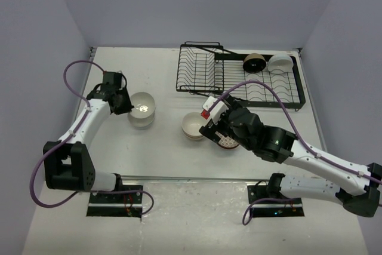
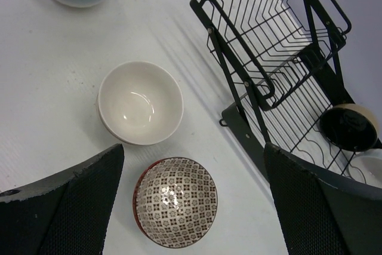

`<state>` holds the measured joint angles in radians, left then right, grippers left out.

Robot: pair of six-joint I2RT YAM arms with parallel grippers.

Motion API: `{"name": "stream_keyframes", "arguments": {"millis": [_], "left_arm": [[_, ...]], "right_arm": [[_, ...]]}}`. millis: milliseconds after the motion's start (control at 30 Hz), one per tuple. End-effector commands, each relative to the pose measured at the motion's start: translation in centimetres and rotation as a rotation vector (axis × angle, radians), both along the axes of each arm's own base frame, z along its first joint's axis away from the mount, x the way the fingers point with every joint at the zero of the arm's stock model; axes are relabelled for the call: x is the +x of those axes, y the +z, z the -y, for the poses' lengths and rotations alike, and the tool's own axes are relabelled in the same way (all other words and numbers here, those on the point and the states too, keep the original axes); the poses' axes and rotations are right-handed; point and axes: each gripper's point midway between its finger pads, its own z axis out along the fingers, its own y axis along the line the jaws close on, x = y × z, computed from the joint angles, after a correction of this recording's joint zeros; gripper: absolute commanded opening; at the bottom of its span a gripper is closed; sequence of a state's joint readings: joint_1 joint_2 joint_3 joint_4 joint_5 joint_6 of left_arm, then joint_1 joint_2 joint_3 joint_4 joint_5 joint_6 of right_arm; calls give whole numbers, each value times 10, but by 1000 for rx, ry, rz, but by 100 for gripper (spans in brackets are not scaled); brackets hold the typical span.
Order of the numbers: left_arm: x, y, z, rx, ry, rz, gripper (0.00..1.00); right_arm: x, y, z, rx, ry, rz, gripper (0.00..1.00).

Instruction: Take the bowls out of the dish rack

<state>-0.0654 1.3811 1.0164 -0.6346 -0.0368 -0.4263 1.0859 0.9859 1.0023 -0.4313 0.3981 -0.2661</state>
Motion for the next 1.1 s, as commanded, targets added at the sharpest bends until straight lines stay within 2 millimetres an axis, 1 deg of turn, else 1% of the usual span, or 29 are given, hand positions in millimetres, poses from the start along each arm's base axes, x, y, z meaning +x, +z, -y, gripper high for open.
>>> {"name": "stream_keyframes", "arguments": {"millis": [0,100,300,367,400,667,733,767,833,867,933,967,1000,1067], "left_arm": [[19,13,2,-20,-11,82,0],[16,12,-2,-1,-2,77,1],[3,7,-7,23,10,64,1],[1,6,-9,32,19,65,3],[1,6,-10,35,19,65,5],[-3,-6,-13,50,23,30,6],[-2,-5,-12,47,21,36,10],[-2,-5,-12,46,20,35,14],[-2,-2,-11,42,19,42,20],[-2,-1,-11,41,18,42,26],[-2,4,-10,36,16,59,31],[-3,6,-9,32,13,63,38],[-4,12,-9,28,10,77,42],[-5,18,-7,23,5,90,47]], "right_arm": [[-1,12,-4,77,2,12,99],[-1,9,0,79,-5,16,99],[-3,9,1,84,-5,16,99],[-2,9,2,86,-7,15,99],[-3,8,2,86,-4,14,99],[-5,6,1,88,6,6,99],[-6,5,0,88,14,2,99],[-7,4,-2,87,23,-3,99],[-8,4,-2,88,27,-5,99],[-8,4,-2,88,28,-5,99],[-8,4,-3,90,30,-7,99],[-8,3,-4,90,33,-10,99],[-8,3,-3,90,30,-9,99],[-7,3,-3,90,25,-8,99]]}}
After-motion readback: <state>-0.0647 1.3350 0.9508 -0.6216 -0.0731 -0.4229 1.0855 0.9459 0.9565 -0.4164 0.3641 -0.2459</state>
